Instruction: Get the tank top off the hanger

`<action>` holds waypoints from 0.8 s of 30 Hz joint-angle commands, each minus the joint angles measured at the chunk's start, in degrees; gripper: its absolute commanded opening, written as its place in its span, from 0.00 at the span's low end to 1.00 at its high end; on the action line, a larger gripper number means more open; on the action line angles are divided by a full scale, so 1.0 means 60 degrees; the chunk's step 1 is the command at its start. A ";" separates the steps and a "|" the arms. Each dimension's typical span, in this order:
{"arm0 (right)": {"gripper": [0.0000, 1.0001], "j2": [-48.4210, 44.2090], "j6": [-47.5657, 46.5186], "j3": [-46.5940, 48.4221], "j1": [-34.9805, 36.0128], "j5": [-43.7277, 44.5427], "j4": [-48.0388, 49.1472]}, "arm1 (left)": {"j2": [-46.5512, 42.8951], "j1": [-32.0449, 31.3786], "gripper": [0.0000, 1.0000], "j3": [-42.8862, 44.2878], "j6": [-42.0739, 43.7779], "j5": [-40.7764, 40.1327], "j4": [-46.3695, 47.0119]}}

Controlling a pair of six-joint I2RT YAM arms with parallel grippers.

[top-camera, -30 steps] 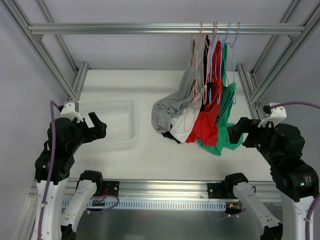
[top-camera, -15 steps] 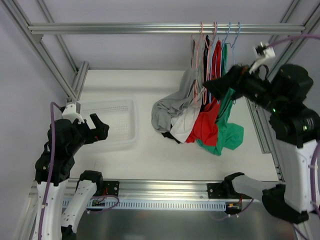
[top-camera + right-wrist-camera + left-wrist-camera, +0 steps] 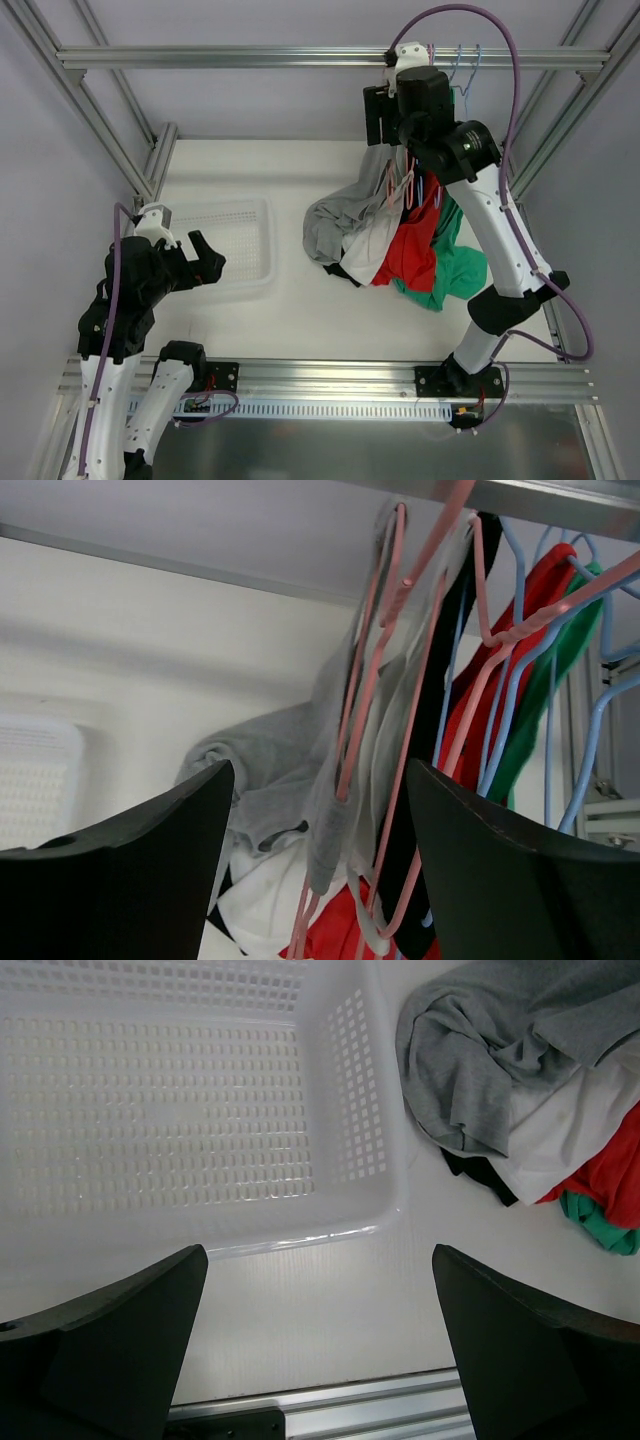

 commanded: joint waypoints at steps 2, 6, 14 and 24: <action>0.72 -0.0011 -0.0592 0.0298 0.0030 0.1410 0.0374 | 0.0000 -0.0062 0.99 -0.0186 -0.0018 0.0311 0.0233; 0.59 0.0428 -0.0492 0.0414 -0.0423 0.1002 0.0566 | 0.0029 -0.0062 0.99 -0.0289 0.0011 0.0340 0.0321; 0.44 0.0692 0.0095 0.0253 -0.0717 0.0414 0.0581 | 0.0000 -0.0077 0.99 -0.0363 0.0040 0.0355 0.0424; 0.40 0.0737 0.0812 0.0181 -0.0717 0.0312 0.0874 | -0.0117 -0.0091 0.99 -0.0655 -0.0047 0.0399 0.0585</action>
